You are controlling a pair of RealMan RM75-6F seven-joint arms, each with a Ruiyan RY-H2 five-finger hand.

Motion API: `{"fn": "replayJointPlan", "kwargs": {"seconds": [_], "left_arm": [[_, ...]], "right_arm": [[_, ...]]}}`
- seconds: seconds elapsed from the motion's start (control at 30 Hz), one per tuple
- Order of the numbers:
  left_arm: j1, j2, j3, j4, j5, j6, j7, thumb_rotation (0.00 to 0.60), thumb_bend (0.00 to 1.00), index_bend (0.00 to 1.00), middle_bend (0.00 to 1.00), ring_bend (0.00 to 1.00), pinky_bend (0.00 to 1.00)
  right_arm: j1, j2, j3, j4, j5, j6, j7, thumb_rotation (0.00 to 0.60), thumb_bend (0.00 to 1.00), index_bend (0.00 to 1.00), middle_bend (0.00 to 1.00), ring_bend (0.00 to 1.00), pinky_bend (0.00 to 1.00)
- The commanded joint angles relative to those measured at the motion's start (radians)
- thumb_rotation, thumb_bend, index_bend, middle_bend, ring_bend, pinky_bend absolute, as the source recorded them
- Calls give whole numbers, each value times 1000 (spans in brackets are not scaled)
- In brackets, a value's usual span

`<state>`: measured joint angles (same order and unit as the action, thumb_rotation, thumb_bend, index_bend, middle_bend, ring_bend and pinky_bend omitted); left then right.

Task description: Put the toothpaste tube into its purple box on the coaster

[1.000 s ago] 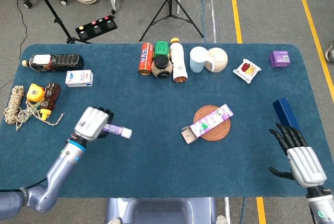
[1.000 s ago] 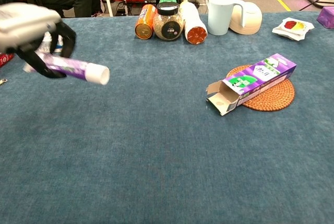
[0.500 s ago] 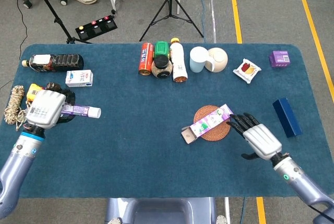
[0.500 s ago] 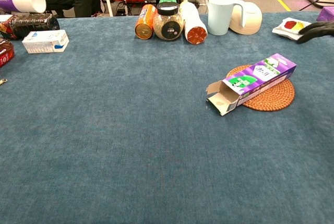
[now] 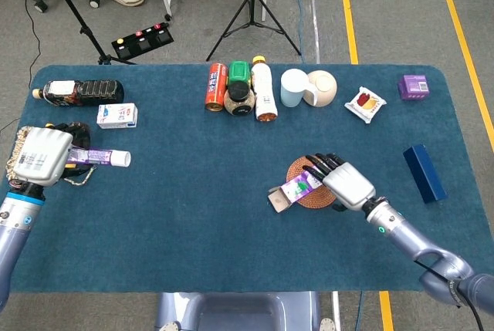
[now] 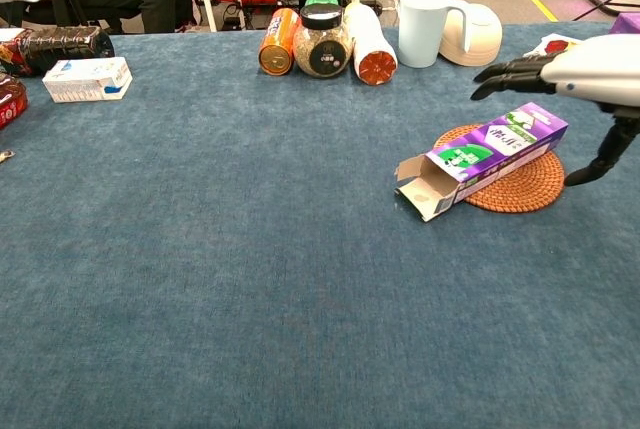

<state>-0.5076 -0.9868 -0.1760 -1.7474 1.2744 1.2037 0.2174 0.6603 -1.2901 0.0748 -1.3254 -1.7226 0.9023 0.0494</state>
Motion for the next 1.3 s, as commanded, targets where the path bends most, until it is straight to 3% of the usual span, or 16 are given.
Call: {"fn": "replayJointPlan", "kwargs": {"seconds": [0.03,0.5,0.73,0.97,1.3], "left_arm": [[-1,-15,4,20,-1,-12,-10,600,246,692,548,499,618],[-6,-52,6,61,-4,-28,-10,600,246,692,548,499,618],[-8,-66,7,74,-11,-38,-7,600,245,692,548,499,617],[-5,-65,6,91,-12,-39,-18,600,247,692,548,499,617],[1,-66,10,100,0,-38,-31,600,246,692,548,499,618]], "right_arm": [[35,-23,-14,21,9,-41,1,600,16,73,38,20,152],[93,-129,-18,152,61,-71,-1,600,50,125,103,87,214],[114,-167,-17,194,111,-104,-3,600,131,263,258,257,228],[96,-218,-11,245,117,-9,31,600,180,402,451,446,400],[81,-216,-9,239,106,100,107,600,304,467,533,522,532]]}}
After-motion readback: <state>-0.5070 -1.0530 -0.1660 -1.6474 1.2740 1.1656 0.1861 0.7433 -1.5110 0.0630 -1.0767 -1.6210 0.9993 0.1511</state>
